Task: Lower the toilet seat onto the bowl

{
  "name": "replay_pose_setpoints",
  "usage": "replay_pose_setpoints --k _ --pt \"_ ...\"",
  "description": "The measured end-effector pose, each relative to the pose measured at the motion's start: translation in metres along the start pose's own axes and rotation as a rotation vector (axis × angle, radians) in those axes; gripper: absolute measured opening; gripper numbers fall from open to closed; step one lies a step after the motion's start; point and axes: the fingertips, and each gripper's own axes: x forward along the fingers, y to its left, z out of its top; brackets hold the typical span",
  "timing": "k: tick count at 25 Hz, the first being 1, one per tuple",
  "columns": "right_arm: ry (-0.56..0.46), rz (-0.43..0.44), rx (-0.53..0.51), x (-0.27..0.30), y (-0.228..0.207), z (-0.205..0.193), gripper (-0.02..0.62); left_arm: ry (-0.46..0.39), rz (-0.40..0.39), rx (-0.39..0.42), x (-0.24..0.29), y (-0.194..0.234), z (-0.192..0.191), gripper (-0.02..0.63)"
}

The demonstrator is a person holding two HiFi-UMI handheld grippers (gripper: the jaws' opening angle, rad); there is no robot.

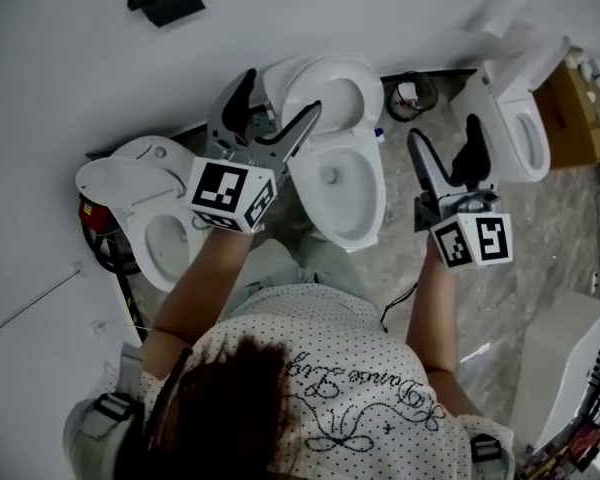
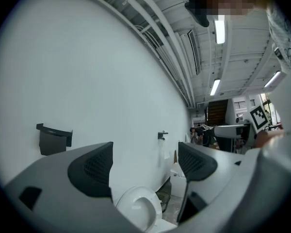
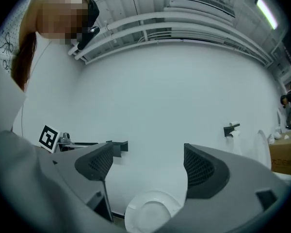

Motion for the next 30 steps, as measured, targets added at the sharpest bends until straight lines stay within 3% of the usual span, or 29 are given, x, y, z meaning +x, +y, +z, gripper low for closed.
replay_pose_setpoints --k 9,19,30 --pt "0.024 0.059 0.048 0.040 -0.030 -0.016 0.446 0.045 0.058 -0.001 0.035 0.017 -0.014 0.402" --pt "0.037 0.017 0.072 0.093 -0.057 -0.030 0.433 0.042 -0.006 -0.042 0.100 0.055 -0.035 0.402" --pt "0.218 -0.017 0.125 0.192 -0.077 -0.122 0.390 0.099 -0.086 -0.087 0.155 0.111 -0.074 0.402"
